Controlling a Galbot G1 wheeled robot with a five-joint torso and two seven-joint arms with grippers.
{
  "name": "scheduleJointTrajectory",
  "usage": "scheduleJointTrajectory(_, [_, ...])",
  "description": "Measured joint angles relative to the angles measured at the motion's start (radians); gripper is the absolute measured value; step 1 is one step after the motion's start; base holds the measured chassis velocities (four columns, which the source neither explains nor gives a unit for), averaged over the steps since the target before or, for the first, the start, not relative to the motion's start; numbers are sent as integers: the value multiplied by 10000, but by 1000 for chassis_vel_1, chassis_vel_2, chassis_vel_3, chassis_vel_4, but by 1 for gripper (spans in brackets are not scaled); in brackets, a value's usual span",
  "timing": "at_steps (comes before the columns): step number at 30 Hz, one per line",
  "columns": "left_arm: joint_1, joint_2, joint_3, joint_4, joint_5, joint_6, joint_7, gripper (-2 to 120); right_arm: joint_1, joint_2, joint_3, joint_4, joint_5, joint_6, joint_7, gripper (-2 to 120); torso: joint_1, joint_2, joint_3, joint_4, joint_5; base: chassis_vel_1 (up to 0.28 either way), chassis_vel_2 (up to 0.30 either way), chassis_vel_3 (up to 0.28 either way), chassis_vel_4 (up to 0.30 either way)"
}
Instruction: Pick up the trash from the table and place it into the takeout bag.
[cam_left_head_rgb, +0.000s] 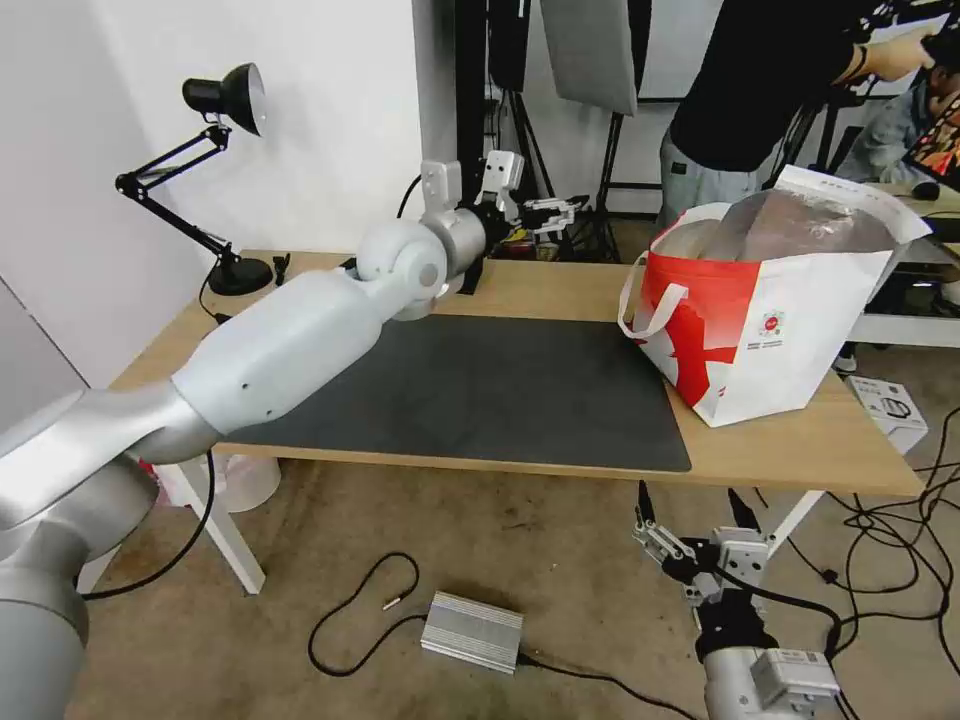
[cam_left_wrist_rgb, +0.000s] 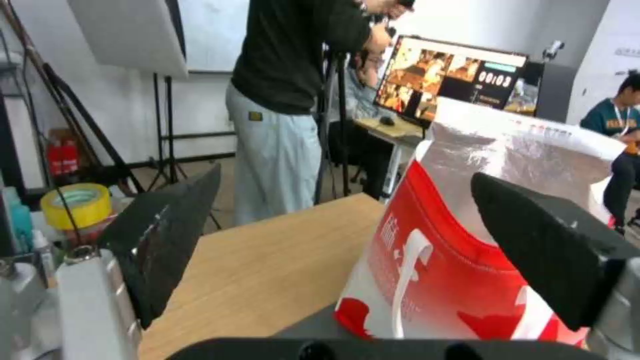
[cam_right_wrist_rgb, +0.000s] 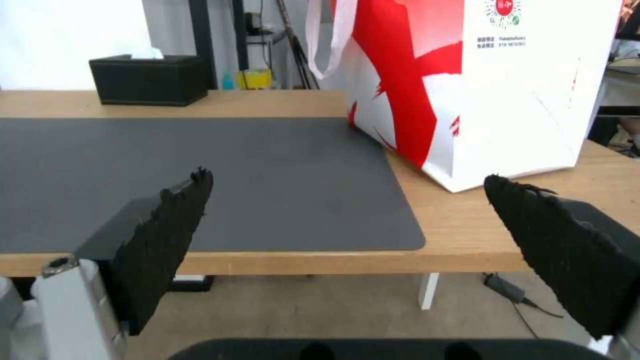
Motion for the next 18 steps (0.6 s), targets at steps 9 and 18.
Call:
scheduleJointTrajectory(9, [1269,723,-841,-1062,659,-391,-295,100,-1,0,-1,0,0,0,0,100,0,0,0,0,-1,0,0,0,0])
scheduleJointTrajectory(18, [3529,1427,-2509,-2627,2014,-883,-488,100,0,-1,0,0,0,0,0,100,-1,0,0,0,-1,0,0,0,0])
